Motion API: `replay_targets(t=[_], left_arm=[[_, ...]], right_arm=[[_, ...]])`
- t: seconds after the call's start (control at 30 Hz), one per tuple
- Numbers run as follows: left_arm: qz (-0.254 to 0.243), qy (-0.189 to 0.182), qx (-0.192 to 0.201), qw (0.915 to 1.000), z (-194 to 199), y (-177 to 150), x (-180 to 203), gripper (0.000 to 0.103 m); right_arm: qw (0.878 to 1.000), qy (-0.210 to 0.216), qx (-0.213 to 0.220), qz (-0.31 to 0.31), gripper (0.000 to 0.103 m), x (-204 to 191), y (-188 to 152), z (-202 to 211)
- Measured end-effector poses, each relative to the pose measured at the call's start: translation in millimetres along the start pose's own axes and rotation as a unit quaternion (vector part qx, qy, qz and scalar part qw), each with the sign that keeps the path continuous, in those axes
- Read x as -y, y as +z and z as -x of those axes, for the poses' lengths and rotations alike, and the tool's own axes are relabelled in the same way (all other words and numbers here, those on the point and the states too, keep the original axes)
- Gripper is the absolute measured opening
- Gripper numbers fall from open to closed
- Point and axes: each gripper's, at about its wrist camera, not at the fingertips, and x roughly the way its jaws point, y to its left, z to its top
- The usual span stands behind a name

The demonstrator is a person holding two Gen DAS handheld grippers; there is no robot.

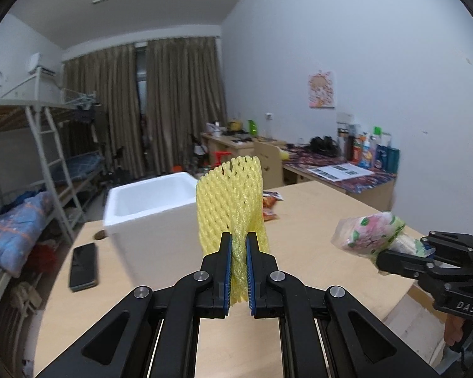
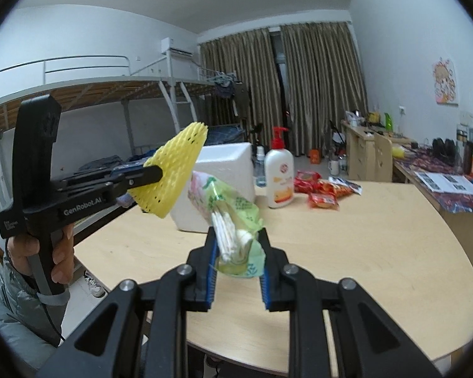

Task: Organize soft objects
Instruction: 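Carry the net and package over the white foam box with both grippers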

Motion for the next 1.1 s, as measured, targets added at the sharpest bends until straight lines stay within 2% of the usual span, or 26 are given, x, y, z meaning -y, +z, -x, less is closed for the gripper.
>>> replay_targets(t=[0.27, 0.47, 1.1], left_arm=[[0.017, 0.040, 0.011, 0.9990, 23, -1, -21, 0.009], [0.032, 0.062, 0.017, 0.9974, 31, -2, -36, 0.009], [0.072, 0.087, 0.034, 0.9930, 35, 8, -80, 0.009]], right_arm=[[0.999, 0.039, 0.025, 0.028, 0.026, -24, 19, -5], [0.997, 0.060, 0.026, 0.037, 0.026, -33, 29, -18], [0.995, 0.084, 0.018, 0.043, 0.026, -46, 52, -56]])
